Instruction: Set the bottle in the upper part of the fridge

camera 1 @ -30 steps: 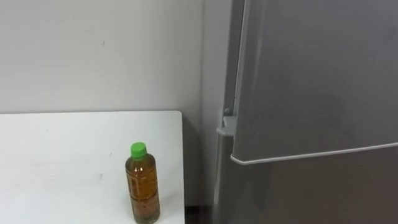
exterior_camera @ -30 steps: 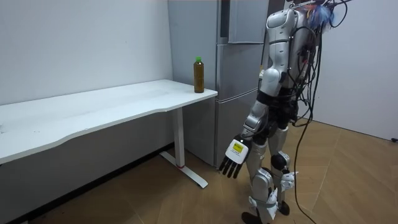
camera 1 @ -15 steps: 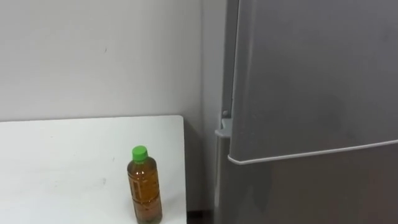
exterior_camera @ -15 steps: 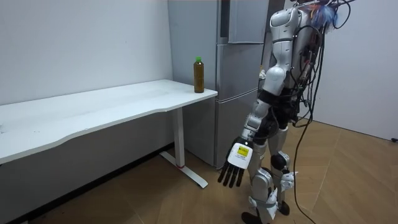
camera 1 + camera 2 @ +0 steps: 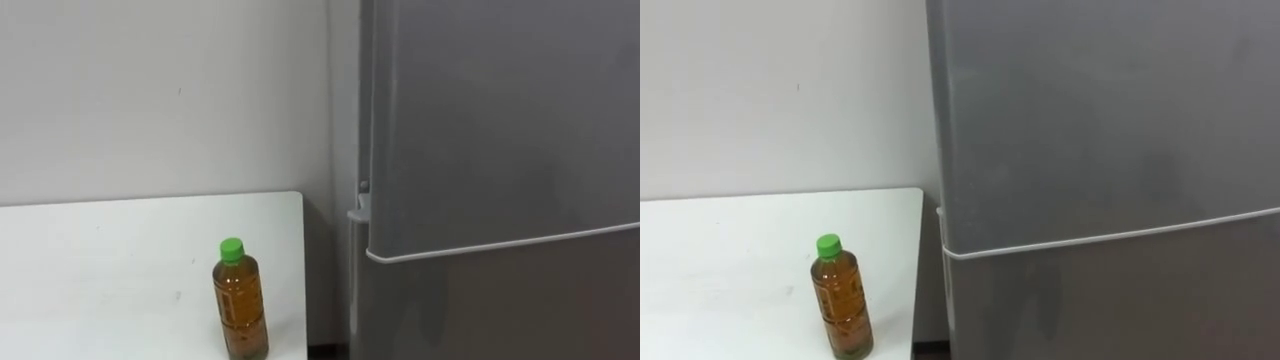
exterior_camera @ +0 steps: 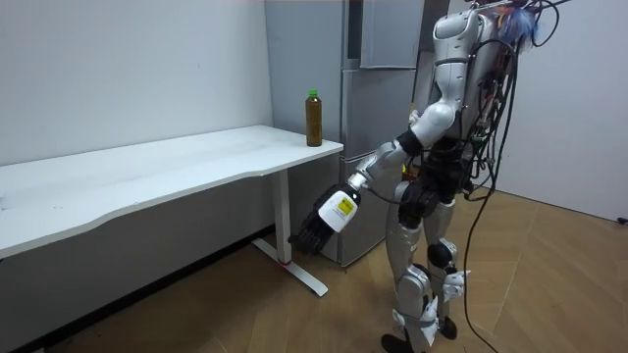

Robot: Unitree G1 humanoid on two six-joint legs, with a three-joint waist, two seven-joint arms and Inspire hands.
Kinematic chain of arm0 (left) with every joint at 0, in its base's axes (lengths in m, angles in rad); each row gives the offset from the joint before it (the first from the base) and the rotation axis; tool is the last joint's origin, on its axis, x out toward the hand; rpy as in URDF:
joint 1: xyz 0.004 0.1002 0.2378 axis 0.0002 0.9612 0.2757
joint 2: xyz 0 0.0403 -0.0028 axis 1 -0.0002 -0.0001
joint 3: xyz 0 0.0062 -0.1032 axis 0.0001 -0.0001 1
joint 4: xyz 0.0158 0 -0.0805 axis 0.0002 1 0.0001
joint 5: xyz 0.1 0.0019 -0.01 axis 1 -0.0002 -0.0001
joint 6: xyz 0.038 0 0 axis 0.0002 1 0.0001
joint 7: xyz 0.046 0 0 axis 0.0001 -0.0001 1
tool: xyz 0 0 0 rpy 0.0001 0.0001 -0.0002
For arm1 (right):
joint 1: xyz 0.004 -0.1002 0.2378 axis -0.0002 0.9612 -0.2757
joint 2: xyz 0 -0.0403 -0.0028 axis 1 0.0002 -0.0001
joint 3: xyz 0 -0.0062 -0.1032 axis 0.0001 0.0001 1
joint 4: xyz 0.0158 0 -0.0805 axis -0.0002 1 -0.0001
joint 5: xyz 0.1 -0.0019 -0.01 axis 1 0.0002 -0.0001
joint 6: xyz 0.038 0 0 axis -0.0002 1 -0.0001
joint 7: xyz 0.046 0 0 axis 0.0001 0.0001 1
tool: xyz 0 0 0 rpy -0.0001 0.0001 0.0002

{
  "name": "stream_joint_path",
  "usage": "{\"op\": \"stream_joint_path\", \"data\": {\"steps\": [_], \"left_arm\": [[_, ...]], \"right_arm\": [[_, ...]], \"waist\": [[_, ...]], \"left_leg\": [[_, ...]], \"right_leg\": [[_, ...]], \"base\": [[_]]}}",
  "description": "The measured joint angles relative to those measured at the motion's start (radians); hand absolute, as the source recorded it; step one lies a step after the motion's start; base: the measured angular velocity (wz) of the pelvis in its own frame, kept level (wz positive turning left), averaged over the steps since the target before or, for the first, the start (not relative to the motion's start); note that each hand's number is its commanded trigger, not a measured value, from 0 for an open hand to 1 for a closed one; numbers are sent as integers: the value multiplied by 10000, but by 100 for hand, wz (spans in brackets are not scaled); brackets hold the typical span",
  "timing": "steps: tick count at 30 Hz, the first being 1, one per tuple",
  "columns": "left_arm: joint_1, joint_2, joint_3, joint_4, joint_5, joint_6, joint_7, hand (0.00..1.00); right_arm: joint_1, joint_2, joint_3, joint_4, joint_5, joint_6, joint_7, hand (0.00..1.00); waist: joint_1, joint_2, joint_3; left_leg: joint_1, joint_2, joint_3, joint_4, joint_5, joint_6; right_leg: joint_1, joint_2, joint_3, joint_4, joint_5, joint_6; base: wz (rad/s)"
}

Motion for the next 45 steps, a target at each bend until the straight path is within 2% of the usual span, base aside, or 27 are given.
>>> {"op": "stream_joint_path", "data": {"steps": [2, 6, 11, 13, 15, 20, 24, 29, 33, 36, 41, 45], "left_arm": [[-129, 31, 20, -951, -255, -397, 388, 0], [-416, 258, 54, -1706, -750, -695, 603, 0], [-433, 329, 283, -3783, -758, -728, 782, 0], [-540, 504, 335, -4801, -758, -758, 771, 0], [-687, 695, 344, -5258, -765, -764, 748, 0], [-784, 750, 702, -6851, -662, -762, 697, 0], [-984, 751, 1068, -7611, -632, -674, 587, 0], [-1162, 750, 1125, -8504, -635, -515, 149, 0], [-1360, 750, 1113, -8951, -632, -86, -333, 0], [-1839, 751, 1055, -9041, -450, 90, -496, 0], [-2422, 752, 989, -9143, -263, 157, -737, 0], [-2868, 751, 949, -9258, -194, 473, -1074, 0]], "right_arm": [[-7, 0, 18, -171, -65, -87, -86, 0], [-22, 17, 14, -221, -43, -261, -66, 0], [152, 140, -188, -243, -164, -315, -54, 0], [218, 142, -183, -288, -165, -316, 43, 0], [202, 141, -183, -296, -176, -316, 76, 0], [412, 124, -182, -666, -173, -309, 114, 0], [545, 141, -176, -677, -181, -299, 36, 0], [651, 180, -181, -815, -264, -175, 36, 0], [641, 216, -205, -898, -284, -84, 34, 0], [601, 205, -205, -897, -289, 26, 33, 0], [552, 203, -199, -884, -310, 115, 48, 0], [552, 208, -318, -892, -353, 127, 232, 0]], "waist": [[-7, 19, -6], [1, 34, -31], [32, 22, -22], [19, 22, -14], [14, 60, -15], [21, 125, -19], [42, 123, -15], [28, 112, -2], [-52, 127, 4], [-82, 154, 19], [-253, 171, 24], [-360, 199, 29]], "left_leg": [[5, 0, 0, 14, 0, 0], [65, -1, 0, 14, 1, 0], [60, -12, -30, 29, 2, 0], [10, -12, -43, 46, 1, 2], [-15, -17, -80, 43, -1, 3], [-11, -13, -79, 23, -1, 2], [-16, -14, -75, 45, 0, 1], [27, -17, -3, 42, 0, 1], [8, -15, 12, 41, 0, 2], [0, -14, 4, 41, 0, 2], [9, -17, 6, 44, 1, 2], [27, -17, -8, 45, 2, 2]], "right_leg": [[-33, -1, 4, 18, 1, -1], [22, -2, 12, 18, 1, -1], [20, -18, 4, 23, 1, -1], [-8, -18, -10, 5, 1, 0], [-10, -14, -22, -14, 0, 0], [-18, -2, -4, -12, -1, 0], [-17, -4, -1, -20, -1, -1], [2, -2, 55, -31, -1, 0], [-18, -2, 51, -30, -1, 0], [-22, 2, 22, -26, -1, 0], [-14, -2, 44, -29, 0, 0], [-24, 1, 63, -53, -1, 0]], "base": [[0], [0], [0], [0], [2], [0], [0], [-2], [0], [0], [0], [-3]]}}
